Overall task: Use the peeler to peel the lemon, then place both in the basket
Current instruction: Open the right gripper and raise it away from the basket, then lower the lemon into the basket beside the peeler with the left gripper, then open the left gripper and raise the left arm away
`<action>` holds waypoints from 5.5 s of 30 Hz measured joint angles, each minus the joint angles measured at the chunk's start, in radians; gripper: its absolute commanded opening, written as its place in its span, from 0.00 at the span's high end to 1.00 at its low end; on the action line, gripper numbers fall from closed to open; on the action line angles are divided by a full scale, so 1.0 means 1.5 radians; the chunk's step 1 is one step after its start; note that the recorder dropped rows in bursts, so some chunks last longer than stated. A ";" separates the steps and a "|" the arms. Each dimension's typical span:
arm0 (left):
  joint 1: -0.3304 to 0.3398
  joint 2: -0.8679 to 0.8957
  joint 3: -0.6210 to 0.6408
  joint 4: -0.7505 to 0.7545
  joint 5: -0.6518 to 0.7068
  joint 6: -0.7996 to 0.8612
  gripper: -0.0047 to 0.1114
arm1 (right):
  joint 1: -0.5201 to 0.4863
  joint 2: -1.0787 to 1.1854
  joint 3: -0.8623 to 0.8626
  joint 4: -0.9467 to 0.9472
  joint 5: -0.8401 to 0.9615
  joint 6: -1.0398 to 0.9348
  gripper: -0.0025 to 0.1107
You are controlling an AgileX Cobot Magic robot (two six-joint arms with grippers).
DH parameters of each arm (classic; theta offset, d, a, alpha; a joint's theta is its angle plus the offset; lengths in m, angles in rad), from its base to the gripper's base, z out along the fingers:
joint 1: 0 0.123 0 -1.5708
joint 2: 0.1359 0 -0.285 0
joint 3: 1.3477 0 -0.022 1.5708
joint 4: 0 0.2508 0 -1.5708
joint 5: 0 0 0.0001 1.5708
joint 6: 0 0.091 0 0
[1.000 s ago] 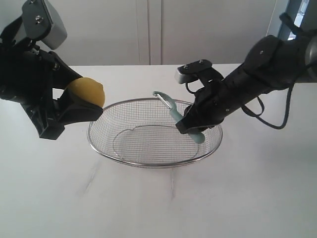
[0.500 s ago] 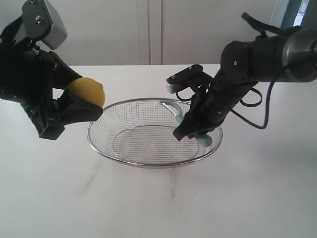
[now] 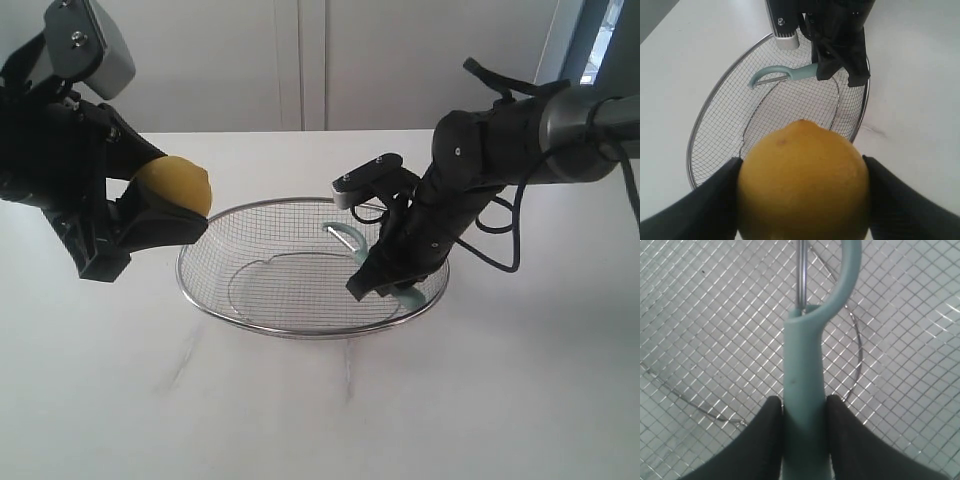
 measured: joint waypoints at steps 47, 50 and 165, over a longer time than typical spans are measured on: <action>0.000 0.000 0.000 -0.002 0.006 0.000 0.96 | 0.000 -0.366 -0.045 -0.026 0.287 0.013 0.98; 0.000 0.000 0.000 -0.004 0.006 0.000 0.96 | 0.000 -0.398 -0.045 -0.038 0.325 0.027 0.98; -0.064 -0.027 -0.283 0.404 0.401 -0.478 0.96 | 0.000 -0.440 0.033 -0.064 0.281 0.093 0.98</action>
